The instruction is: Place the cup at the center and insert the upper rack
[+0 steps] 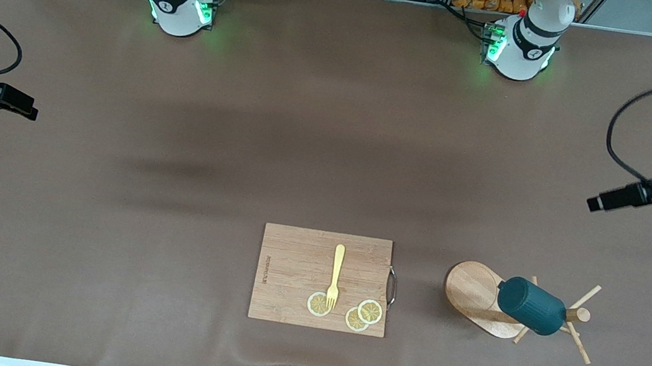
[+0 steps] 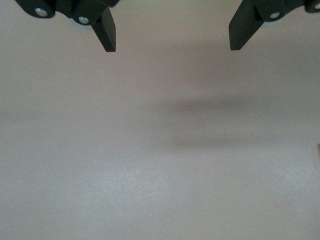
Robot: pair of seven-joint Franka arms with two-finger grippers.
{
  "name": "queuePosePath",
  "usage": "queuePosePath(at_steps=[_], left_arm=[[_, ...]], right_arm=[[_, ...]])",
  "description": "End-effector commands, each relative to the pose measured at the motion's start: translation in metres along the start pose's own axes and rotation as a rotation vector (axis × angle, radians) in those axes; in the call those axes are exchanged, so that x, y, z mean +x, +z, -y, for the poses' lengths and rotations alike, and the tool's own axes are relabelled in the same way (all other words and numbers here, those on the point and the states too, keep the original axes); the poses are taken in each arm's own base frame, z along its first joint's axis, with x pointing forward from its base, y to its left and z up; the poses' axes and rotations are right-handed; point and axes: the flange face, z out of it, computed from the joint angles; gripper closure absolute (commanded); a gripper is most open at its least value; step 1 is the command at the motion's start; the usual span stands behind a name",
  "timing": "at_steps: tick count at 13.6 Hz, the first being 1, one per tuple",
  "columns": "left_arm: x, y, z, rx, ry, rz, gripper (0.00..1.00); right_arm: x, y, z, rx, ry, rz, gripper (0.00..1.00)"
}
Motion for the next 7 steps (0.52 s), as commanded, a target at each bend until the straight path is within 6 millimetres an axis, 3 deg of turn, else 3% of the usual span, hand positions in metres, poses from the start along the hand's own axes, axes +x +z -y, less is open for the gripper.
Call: queuePosePath(at_steps=[1,3,7], left_arm=[[-0.037,-0.009,0.006,0.089,0.109,-0.044,0.0],[-0.055,-0.021,0.011,0.145,0.146,-0.073,0.0],[-0.055,-0.019,0.024,0.164,0.159,-0.065,0.0]], right_arm=[[0.003,-0.009,-0.002,0.0,0.0,-0.015,0.0],[0.001,-0.012,-0.001,0.001,0.002,-0.018,0.0],[0.0,-0.025,0.004,-0.001,-0.006,-0.038,0.0]])
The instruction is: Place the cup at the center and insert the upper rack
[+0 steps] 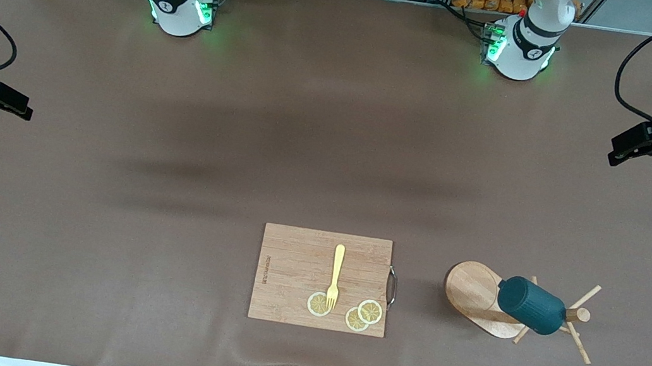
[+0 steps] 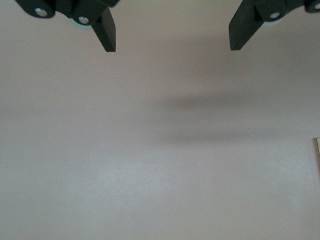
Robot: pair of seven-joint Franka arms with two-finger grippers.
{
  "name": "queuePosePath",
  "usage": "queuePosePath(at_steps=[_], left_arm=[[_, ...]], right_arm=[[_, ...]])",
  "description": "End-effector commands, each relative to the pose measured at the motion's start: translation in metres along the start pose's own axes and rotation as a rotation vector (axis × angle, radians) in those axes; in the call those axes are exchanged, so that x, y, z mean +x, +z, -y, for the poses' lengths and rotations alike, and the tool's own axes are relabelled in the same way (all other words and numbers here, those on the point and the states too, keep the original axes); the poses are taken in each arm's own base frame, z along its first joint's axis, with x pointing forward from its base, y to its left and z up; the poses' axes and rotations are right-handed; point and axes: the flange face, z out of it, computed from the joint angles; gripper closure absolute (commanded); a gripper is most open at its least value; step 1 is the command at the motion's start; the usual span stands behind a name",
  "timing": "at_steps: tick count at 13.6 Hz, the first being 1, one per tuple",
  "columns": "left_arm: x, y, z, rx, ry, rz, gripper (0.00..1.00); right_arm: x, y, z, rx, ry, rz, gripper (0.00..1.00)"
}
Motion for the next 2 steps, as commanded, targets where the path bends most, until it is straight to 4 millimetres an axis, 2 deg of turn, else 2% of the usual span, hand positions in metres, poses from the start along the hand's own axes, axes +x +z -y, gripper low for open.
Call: queuePosePath(at_steps=[1,2], left_arm=[[-0.0033,0.0046,0.0111,0.025,0.009,-0.011,0.0],[-0.0041,0.0049,0.0087,0.025,0.012,-0.008,0.0]], right_arm=[[-0.0001,-0.0088,0.0021,0.002,-0.005,-0.005,0.0],[-0.0005,-0.0097,0.0028,0.0,-0.006,-0.006,0.0]])
